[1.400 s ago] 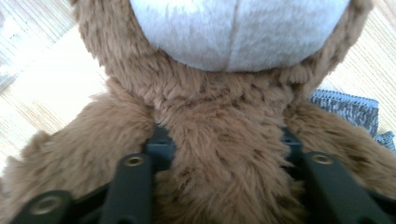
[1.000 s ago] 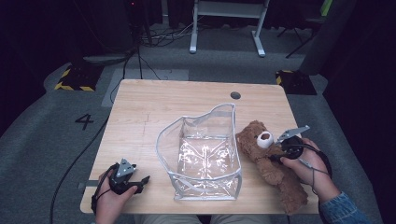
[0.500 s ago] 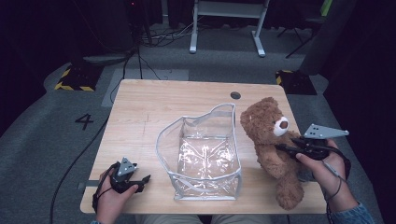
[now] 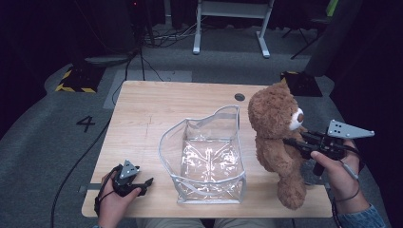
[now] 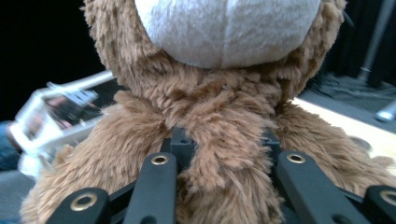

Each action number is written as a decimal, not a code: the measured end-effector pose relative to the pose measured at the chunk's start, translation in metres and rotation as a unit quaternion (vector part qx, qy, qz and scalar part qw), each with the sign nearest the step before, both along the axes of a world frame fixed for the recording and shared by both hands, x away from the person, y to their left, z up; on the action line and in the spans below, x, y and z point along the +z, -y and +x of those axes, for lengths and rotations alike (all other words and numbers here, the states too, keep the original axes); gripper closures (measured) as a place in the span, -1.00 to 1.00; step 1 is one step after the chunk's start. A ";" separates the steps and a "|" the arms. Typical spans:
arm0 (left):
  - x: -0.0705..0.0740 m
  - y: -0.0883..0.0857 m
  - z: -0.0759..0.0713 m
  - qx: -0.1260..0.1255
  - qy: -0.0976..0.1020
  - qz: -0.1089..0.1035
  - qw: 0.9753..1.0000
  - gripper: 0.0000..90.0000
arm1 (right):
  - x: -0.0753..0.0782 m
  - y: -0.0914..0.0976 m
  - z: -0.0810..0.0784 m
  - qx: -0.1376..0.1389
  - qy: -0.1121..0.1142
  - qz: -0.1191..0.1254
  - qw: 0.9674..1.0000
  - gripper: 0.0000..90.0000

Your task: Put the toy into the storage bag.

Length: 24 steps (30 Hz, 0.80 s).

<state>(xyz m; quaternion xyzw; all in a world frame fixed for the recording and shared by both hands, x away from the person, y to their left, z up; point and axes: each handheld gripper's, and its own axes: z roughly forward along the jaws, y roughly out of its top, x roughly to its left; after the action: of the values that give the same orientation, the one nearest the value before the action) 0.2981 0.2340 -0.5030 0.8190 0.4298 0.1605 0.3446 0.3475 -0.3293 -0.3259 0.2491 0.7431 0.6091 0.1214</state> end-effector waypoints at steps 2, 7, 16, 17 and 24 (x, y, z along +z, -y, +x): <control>0.000 0.001 0.001 0.001 0.001 -0.003 1.000 -0.38 | 0.004 -0.003 0.000 0.014 0.006 0.012 1.000 0.55; 0.000 0.001 0.002 -0.002 -0.001 -0.002 1.000 -0.38 | 0.020 -0.013 -0.001 0.041 0.028 0.012 0.999 0.55; 0.000 0.001 0.002 -0.002 0.000 -0.002 1.000 -0.38 | 0.049 -0.036 0.000 0.075 0.052 0.016 0.996 0.55; 0.000 0.002 0.002 0.000 0.000 -0.002 1.000 -0.38 | 0.052 -0.041 0.000 0.080 0.052 0.019 0.995 0.55; 0.000 0.001 0.003 -0.005 -0.002 -0.001 1.000 -0.38 | 0.069 -0.070 0.004 0.110 0.064 0.019 0.992 0.55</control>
<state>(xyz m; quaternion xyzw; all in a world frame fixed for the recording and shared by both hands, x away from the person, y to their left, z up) 0.3009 0.2327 -0.5032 0.8211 0.4264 0.1569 0.3455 0.3517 -0.2593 -0.2569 0.1285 0.7448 0.6477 0.0964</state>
